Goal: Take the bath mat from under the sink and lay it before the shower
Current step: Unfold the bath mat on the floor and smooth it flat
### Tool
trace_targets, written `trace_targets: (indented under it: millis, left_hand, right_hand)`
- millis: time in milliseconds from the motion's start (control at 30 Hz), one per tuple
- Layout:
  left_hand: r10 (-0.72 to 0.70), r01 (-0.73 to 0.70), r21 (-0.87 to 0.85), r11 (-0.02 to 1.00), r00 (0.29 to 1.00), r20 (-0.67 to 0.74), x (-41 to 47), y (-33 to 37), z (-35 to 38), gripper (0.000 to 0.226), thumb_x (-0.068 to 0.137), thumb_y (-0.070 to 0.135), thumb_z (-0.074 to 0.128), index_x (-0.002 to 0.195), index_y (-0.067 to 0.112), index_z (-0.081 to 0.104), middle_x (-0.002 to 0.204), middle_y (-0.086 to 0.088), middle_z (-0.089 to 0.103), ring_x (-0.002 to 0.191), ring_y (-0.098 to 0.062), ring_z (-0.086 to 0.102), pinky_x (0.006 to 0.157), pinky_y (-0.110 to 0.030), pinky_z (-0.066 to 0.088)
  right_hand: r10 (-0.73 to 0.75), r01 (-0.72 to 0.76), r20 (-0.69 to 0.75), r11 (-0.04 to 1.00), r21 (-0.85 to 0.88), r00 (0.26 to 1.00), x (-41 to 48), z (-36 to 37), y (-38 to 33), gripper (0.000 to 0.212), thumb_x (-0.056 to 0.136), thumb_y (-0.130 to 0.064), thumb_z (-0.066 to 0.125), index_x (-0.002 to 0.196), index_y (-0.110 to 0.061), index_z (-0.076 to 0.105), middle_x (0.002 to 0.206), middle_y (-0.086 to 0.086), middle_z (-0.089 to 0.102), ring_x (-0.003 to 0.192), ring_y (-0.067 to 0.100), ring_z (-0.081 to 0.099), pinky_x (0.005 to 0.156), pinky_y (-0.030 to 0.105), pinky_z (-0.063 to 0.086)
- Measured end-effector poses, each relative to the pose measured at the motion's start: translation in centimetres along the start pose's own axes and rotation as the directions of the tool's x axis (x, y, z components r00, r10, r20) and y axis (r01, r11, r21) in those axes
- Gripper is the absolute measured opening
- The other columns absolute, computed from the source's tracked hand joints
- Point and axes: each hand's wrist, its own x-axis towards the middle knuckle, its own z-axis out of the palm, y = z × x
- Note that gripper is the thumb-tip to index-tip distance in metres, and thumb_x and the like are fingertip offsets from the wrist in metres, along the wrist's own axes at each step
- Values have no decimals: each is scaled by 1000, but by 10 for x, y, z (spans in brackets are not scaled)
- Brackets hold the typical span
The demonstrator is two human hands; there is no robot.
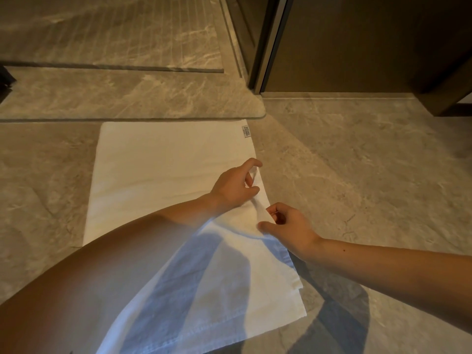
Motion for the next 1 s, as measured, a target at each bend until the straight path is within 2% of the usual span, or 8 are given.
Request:
trace_targets:
  millis: [167,300,467,533,633,733,867,1000]
  left_hand:
    - [-82,82,-221,972,997,10,-2,0,-5,49,80,0,63,120,29,58,69,4,49,58,-10,45,61,-25,40]
    - [-112,118,-168,979,993,43,-8,-2,-21,40,87,1,62,126,9,61,82,3,51,70,-9,48,62,-6,37]
    - [-194,204,-301,931,979,64,-26,-1,-48,42,90,-2,59,131,7,57,129,-16,57,99,-23,61,70,-9,44]
    - [-184,198,-325,925,980,73,-36,-1,-62,43,91,-3,59,133,6,55,133,-10,55,82,-11,62,68,-10,44]
    - [-180,205,-431,879,979,98,-52,-5,-86,47,92,-3,58,137,7,51,118,-7,50,57,5,56,63,-8,46]
    - [-200,229,-490,841,974,110,-68,-9,-111,49,90,3,60,135,21,55,105,-2,58,72,5,61,75,-12,50]
    - [-180,209,-504,838,978,106,-87,-17,-146,53,88,2,58,135,27,56,74,15,63,79,-1,61,81,-15,48]
    - [-204,178,-551,815,979,15,-112,-27,-188,54,86,1,59,130,33,60,133,12,53,112,0,56,88,-21,50]
  right_hand:
    - [-127,141,149,986,-92,981,-13,-8,-6,40,84,-15,73,117,-16,50,87,7,65,72,13,62,63,28,51]
    - [-207,222,179,973,-66,962,-13,-12,-19,59,83,-8,73,131,-30,48,95,0,62,65,-1,56,61,16,47]
    - [-148,177,255,979,-97,955,-11,-1,-34,40,85,-7,70,122,-21,65,129,-4,60,115,4,55,95,20,46]
    - [-143,171,255,981,-91,956,-14,4,-42,47,84,-9,70,128,-24,62,135,-5,56,123,13,53,105,35,44]
    - [-179,210,308,975,-70,934,-23,10,-58,58,83,-11,72,134,-34,56,136,-13,53,102,3,62,90,21,50]
    - [-165,181,427,984,4,889,-33,16,-76,65,83,-8,72,136,-40,51,99,-21,70,56,0,55,60,10,45]
    - [-158,143,514,987,67,843,-45,36,-105,71,83,-3,68,137,-45,47,48,-24,53,50,1,48,55,13,44]
    - [-191,148,589,981,122,785,-56,70,-138,75,85,-3,65,139,-49,42,45,-16,48,53,-5,51,64,18,47]
